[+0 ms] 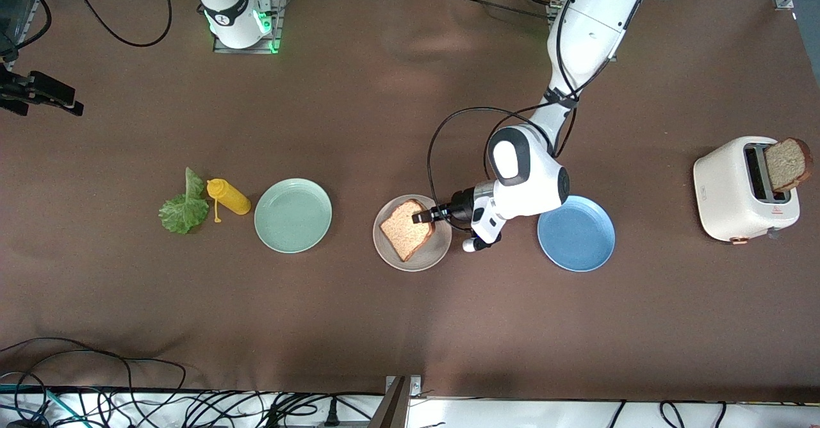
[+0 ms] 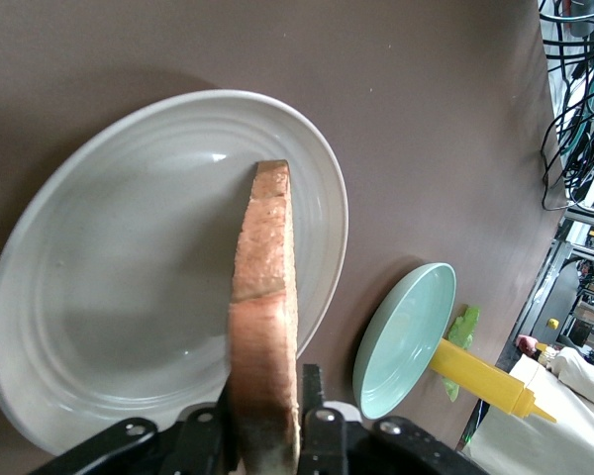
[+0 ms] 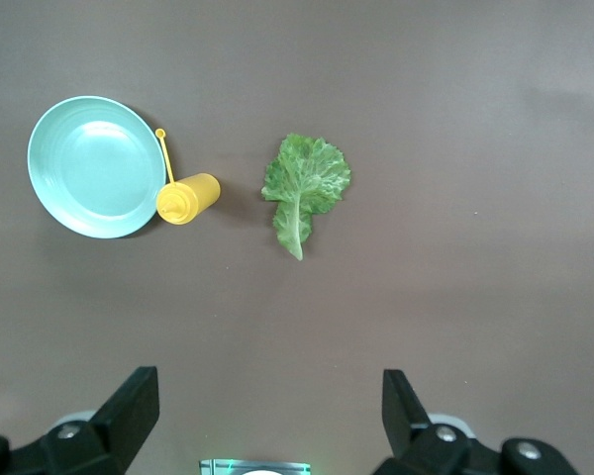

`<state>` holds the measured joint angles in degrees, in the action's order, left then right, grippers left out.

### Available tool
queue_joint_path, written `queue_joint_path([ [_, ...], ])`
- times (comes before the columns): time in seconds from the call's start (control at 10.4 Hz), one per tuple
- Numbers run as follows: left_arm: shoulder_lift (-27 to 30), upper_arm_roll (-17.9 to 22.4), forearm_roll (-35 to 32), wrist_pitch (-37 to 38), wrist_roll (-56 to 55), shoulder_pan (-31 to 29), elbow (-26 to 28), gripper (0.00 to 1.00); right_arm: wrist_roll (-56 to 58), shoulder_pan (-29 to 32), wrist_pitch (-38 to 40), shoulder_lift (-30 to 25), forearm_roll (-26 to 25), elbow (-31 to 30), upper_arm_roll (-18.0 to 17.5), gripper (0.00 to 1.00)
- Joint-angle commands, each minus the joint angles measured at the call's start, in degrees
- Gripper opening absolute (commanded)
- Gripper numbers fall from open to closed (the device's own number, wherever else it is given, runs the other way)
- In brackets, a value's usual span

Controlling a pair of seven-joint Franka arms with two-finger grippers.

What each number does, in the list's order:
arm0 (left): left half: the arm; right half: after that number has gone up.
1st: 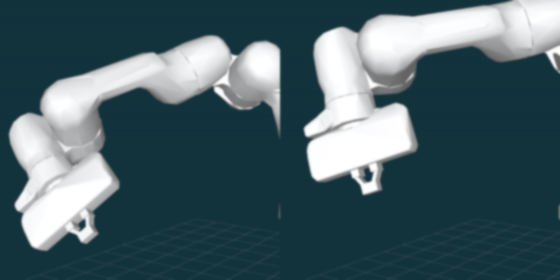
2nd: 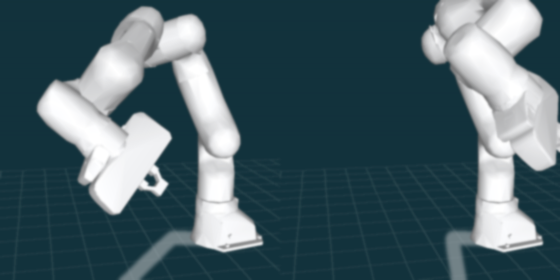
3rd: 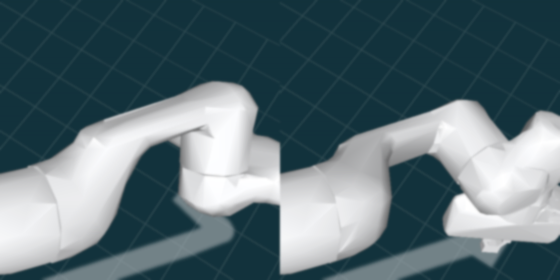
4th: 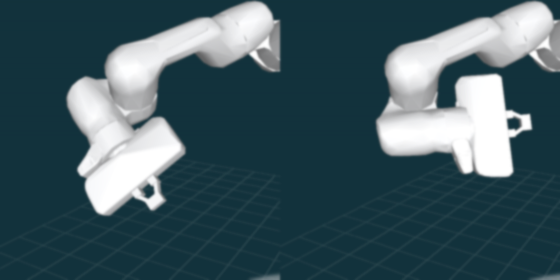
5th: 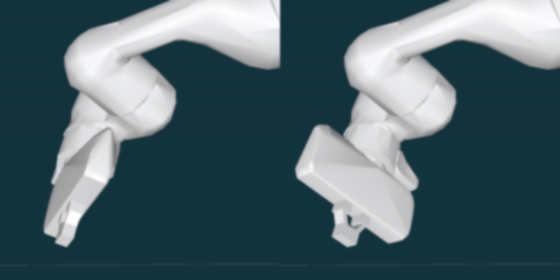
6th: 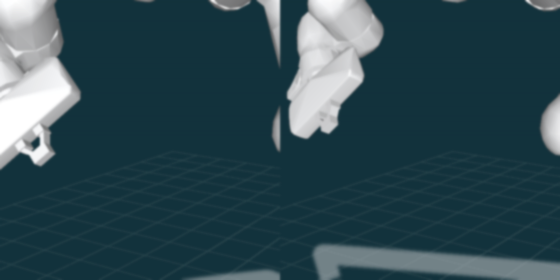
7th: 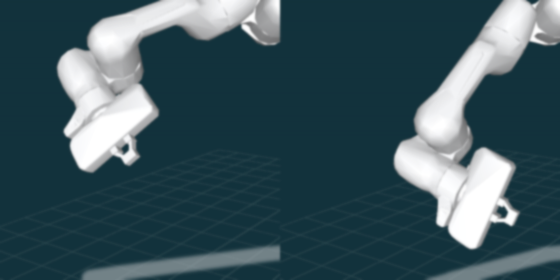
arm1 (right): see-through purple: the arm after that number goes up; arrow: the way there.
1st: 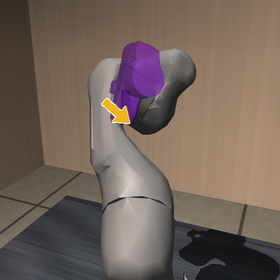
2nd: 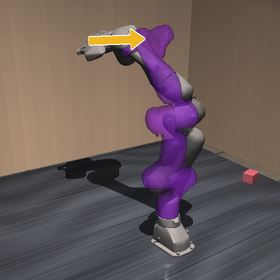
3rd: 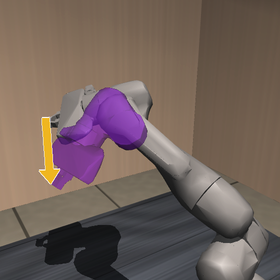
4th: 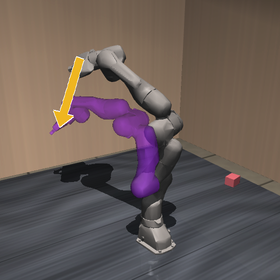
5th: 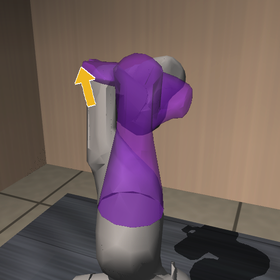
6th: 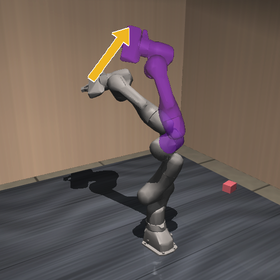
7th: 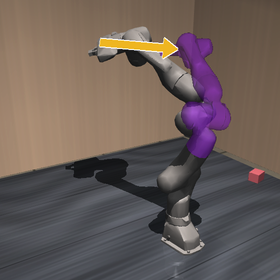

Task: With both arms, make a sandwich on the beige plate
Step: 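Lower the bread onto the beige plate and open the left gripper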

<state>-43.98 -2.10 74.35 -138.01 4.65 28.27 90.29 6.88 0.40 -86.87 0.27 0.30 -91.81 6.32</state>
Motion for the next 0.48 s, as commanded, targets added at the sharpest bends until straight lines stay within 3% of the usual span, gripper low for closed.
queue_joint_path([
  [0.0, -0.1, 0.5, 2.3, -0.2, 1.1, -0.6, -0.5, 1.00, 0.4, 0.1, 0.2, 0.3, 0.4, 0.8, 0.4, 1.00],
  [0.19, -0.2, 0.8, 1.5, 0.1, 1.0, -2.5, 0.0, 1.00, 0.4, 0.1, 0.2, 0.3, 0.4, 0.8, 0.4, 1.00],
  [0.38, -0.1, 0.7, -5.1, 0.5, 0.5, -4.9, 0.2, 1.00, 0.4, 0.1, 0.2, 0.3, 0.4, 0.8, 0.4, 1.00],
])
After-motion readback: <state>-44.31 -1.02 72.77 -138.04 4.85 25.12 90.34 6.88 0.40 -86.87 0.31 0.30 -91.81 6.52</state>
